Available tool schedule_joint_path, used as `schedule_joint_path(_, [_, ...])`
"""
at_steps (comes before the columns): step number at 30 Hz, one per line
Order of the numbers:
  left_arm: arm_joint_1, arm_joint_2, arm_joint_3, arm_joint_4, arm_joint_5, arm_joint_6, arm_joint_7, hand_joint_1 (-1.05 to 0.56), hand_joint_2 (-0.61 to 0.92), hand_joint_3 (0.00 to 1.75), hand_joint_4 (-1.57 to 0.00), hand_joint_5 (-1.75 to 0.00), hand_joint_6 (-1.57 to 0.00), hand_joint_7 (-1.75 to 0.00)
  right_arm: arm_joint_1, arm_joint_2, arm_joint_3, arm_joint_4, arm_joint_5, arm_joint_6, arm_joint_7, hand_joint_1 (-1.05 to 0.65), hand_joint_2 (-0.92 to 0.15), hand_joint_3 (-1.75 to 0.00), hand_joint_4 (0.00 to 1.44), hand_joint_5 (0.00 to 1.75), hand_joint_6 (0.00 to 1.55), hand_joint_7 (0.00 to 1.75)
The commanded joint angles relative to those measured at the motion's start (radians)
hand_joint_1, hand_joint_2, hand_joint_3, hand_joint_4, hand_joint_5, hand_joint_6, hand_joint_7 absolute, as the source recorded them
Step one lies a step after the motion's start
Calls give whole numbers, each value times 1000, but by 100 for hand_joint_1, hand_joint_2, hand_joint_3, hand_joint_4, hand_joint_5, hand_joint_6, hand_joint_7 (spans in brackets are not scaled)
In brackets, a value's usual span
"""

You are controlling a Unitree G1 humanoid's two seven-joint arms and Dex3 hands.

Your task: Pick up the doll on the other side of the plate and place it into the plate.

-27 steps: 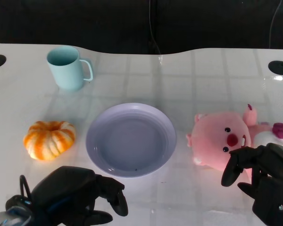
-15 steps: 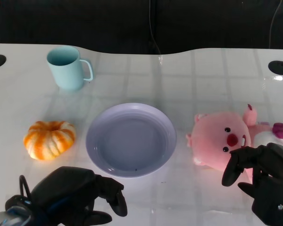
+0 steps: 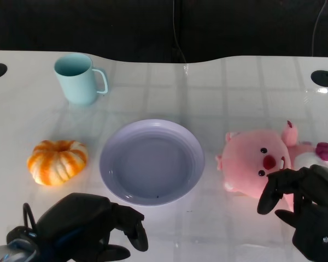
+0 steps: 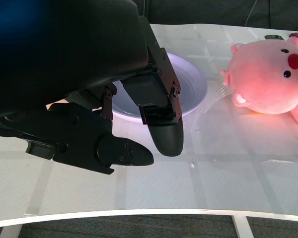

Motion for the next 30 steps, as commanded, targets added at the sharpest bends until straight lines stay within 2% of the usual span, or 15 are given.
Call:
schedule_joint_path(1, [-6, 10, 3, -5, -4, 4, -3, -22, 92, 23, -72, -133, -87, -68, 4, 10, -28, -10, 12, -18, -40, -10, -73, -51, 70, 138, 81, 76])
schedule_joint_path(3, [-6, 9, 3, -3, -4, 3, -1, -22, 92, 23, -72, -134, -87, -69, 7, 22, -43, -12, 19, -25, -68, -11, -82, -30, 70, 109, 79, 50])
schedule_joint_path(5, [-6, 9, 2, -2, -1, 2, 1, -22, 92, 22, -71, -133, -87, -69, 6, 27, -53, -3, 21, -41, -93, -14, -87, -18, 69, 92, 75, 32])
schedule_joint_path(8, [-11, 8, -1, 0, 3, 3, -1, -22, 92, 22, -71, -133, -87, -69, 0, 22, -67, 16, 8, -75, -128, -19, -91, -11, 63, 72, 66, 15])
schedule_joint_path(12, [-9, 1, -2, 3, -6, 1, 3, -22, 92, 22, -71, -133, -87, -69, -11, 0, -80, 22, -51, -80, -169, -31, -92, -10, 41, 53, 49, 4])
schedule_joint_path(17, [-8, -1, -4, -2, 2, 1, 3, -22, 92, 22, -72, -132, -87, -68, -17, -14, -93, 23, -114, -60, -201, -41, -91, -4, 20, 38, 30, 0])
schedule_joint_path(21, [-7, -4, -4, -6, 2, 8, -1, -22, 92, 21, -71, -133, -87, -68, -36, -27, -86, 18, -194, 29, -170, -49, -90, -1, 8, 33, 21, 0])
schedule_joint_path(26, [-10, -4, -12, -2, 13, 2, 5, -22, 92, 21, -72, -133, -87, -68, -69, -38, -63, 25, -252, 119, -112, -55, -90, 0, 3, 35, 19, 0])
schedule_joint_path(30, [-12, -9, -15, 6, 5, -3, 9, -21, 92, 21, -73, -132, -87, -67, -106, -38, -38, 67, -254, 151, -74, -56, -90, 0, 4, 36, 20, 1])
